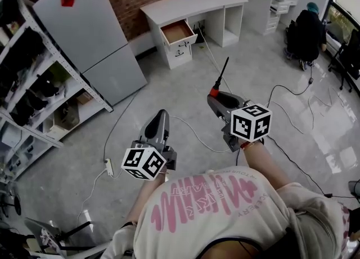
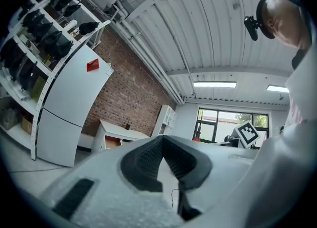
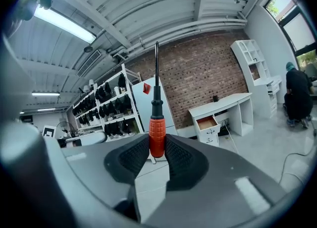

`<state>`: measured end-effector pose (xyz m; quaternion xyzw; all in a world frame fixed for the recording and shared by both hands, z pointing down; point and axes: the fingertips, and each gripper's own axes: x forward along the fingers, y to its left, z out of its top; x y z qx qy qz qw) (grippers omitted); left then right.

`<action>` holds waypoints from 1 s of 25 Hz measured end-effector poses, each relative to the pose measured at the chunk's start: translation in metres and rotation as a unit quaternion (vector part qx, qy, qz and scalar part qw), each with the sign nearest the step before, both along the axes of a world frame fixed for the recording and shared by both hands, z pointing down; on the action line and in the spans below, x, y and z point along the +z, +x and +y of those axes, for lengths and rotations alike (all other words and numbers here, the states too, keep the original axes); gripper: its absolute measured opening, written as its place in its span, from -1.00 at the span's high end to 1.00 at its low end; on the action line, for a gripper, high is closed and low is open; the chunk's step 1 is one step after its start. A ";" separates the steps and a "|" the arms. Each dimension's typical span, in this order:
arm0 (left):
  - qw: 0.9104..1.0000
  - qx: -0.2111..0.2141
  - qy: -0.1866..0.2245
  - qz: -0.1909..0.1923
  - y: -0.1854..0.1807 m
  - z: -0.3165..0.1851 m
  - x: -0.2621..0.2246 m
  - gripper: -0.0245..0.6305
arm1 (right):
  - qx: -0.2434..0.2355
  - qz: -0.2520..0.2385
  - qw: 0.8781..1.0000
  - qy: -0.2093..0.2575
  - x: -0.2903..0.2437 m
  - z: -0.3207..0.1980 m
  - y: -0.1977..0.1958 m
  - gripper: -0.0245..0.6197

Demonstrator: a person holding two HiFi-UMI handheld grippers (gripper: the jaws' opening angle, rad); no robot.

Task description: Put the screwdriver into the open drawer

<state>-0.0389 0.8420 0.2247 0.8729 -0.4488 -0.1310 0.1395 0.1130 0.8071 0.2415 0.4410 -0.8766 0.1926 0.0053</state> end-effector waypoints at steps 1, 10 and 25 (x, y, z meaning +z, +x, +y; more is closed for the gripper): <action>1.000 -0.005 0.002 0.002 0.004 -0.013 -0.002 0.92 | -0.003 0.000 1.000 0.003 -0.003 -0.013 0.004 0.58; 1.000 -0.016 0.026 -0.005 0.039 -0.104 -0.016 0.92 | -0.017 0.000 0.999 0.031 -0.021 -0.107 0.041 0.58; 0.999 0.005 -0.029 -0.016 0.091 -0.154 0.044 0.92 | -0.028 0.000 0.999 -0.026 0.041 -0.141 0.073 0.58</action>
